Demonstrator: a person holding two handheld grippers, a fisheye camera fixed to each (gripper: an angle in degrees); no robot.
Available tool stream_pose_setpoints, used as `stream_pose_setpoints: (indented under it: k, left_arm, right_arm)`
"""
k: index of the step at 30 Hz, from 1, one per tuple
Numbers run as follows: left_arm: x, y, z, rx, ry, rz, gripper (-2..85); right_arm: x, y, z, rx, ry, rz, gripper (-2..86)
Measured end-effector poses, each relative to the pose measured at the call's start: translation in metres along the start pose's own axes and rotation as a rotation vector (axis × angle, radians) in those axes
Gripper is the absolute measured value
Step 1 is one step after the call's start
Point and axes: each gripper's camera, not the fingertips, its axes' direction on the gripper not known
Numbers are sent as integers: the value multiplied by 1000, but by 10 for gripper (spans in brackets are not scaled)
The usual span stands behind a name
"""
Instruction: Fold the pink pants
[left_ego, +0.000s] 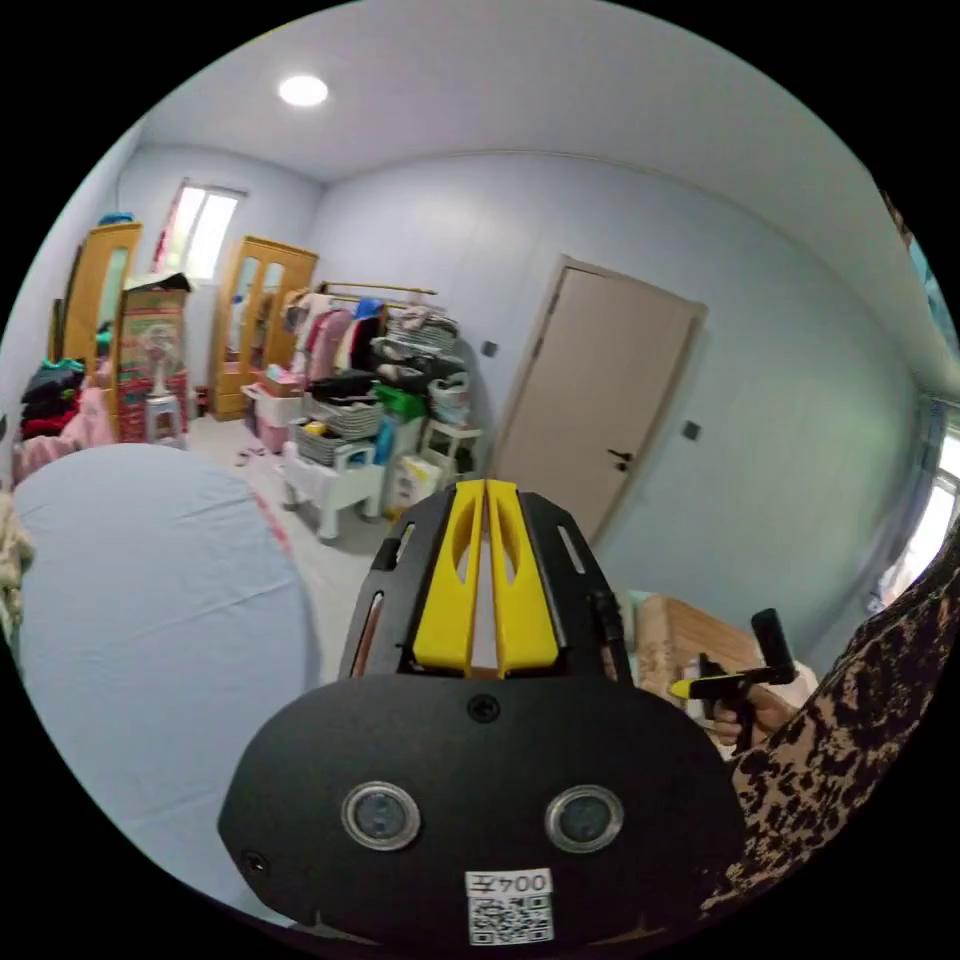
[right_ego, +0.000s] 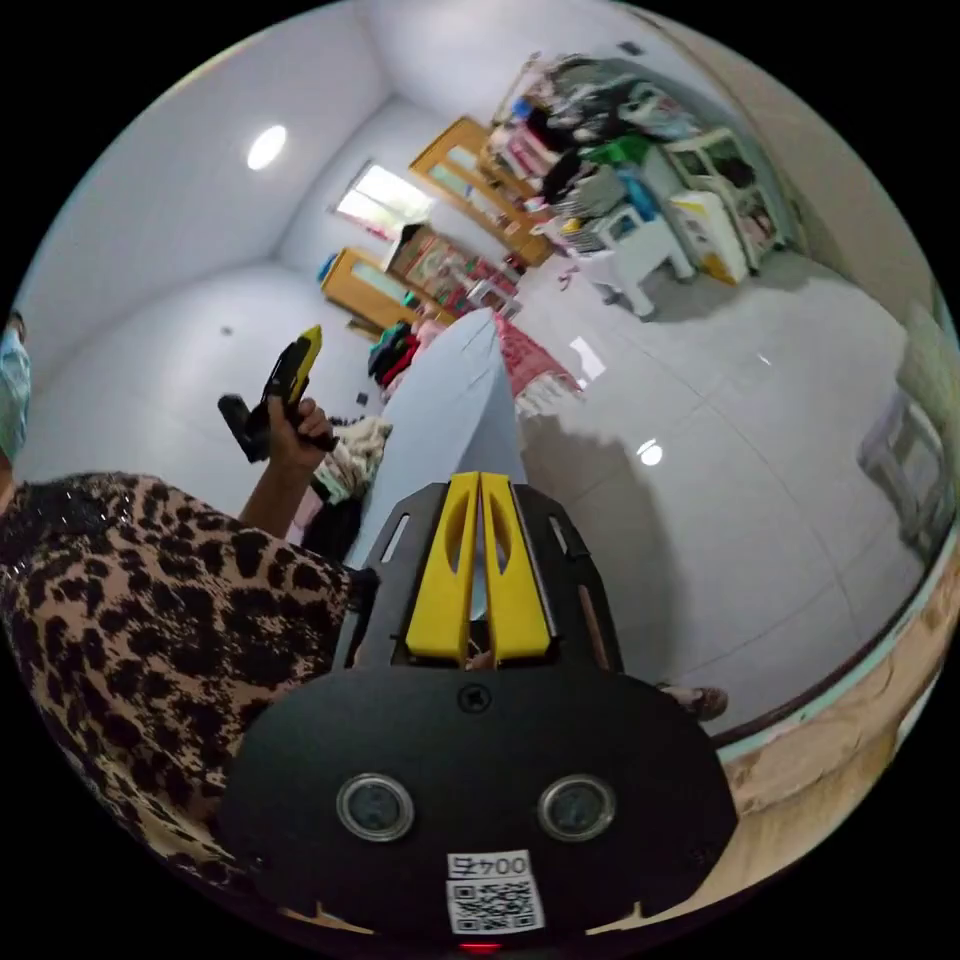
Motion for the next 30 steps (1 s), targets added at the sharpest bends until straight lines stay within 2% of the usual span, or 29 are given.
stream_pose_setpoints:
  k: [5, 9, 12, 19, 23, 26, 30]
  left_arm:
    - [-76, -51, -60, -216, -158, -92, 93]
    - [-122, -62, -111, -364, -282, -233, 115]
    - [-139, -69, -146, -419, -286, -409, 121]
    - [-113, -129, -207, -384, -333, -625, 121]
    - [-75, -194, -240, -293, -396, -697, 121]
    - [-43, -239, -258, -236, -440, -768, 119]
    - [-7, -302, -273, -241, -503, -833, 119]
  right_arm:
    - [-193, -85, 165, -181, 14, -291, -4]
    - [-337, -147, 314, -415, 74, -416, 21]
    - [-419, -184, 408, -587, 117, -437, 63]
    - [-557, -252, 550, -795, 209, -499, 98]
    - [-624, -284, 620, -931, 279, -563, 69]
    - [-660, -298, 670, -1136, 329, -580, 28]
    - [-718, -329, 707, -1192, 285, -600, -2]
